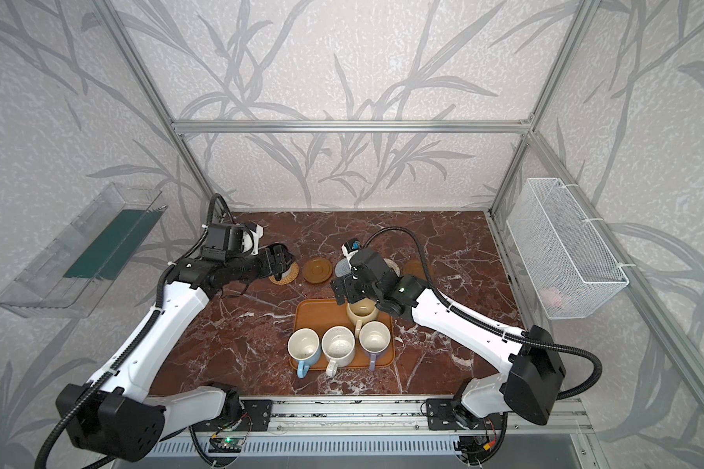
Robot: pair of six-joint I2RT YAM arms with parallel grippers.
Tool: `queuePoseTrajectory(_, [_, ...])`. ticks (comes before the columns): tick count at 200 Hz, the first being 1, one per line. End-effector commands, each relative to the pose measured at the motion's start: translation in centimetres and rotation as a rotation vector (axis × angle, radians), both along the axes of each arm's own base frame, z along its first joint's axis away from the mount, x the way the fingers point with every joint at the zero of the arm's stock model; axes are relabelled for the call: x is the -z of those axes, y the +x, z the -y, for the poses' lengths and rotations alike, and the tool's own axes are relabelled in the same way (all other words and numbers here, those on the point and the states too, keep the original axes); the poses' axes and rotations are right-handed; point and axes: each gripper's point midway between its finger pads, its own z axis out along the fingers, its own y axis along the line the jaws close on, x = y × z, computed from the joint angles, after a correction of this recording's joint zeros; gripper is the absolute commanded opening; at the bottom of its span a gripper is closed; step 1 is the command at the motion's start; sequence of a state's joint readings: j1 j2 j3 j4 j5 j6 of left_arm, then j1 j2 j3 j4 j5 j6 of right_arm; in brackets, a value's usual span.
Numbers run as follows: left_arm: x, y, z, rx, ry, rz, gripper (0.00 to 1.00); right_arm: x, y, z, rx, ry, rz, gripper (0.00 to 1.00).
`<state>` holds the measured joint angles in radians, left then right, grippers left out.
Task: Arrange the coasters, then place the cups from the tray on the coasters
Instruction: 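Move the right gripper over the cream glazed mug while the left gripper draws back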
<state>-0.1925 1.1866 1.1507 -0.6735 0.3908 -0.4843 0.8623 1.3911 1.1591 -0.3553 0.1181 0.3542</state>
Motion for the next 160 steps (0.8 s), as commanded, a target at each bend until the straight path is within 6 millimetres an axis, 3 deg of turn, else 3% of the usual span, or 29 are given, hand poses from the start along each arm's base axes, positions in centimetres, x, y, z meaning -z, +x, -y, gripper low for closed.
queuePoseTrajectory(1, [-1.5,-1.6,2.3,0.084,-0.126,0.033,0.99,1.1,-0.9,2.0,0.051,-0.059,-0.044,0.99])
queuePoseTrajectory(14, [-2.0,-2.1,2.9,0.108,-0.150,0.064,0.99,2.2,-1.6,2.2,0.043,-0.071,-0.083,0.99])
queuePoseTrajectory(56, [-0.5,-3.3,5.1,0.185,-0.152,0.061,0.99,5.6,-3.4,2.7,0.047,-0.097,-0.221,1.00])
queuePoseTrajectory(86, [0.6,-3.5,5.1,0.204,-0.060,0.048,0.99,7.3,-3.8,3.0,0.091,-0.090,-0.278,0.99])
queuePoseTrajectory(120, [1.2,-3.7,6.5,0.245,-0.083,0.005,0.98,9.5,-4.1,3.2,0.119,-0.141,-0.346,0.99])
queuePoseTrajectory(160, [2.3,-3.9,7.4,0.244,-0.120,-0.004,0.98,10.8,-4.1,3.5,0.148,-0.177,-0.376,0.98])
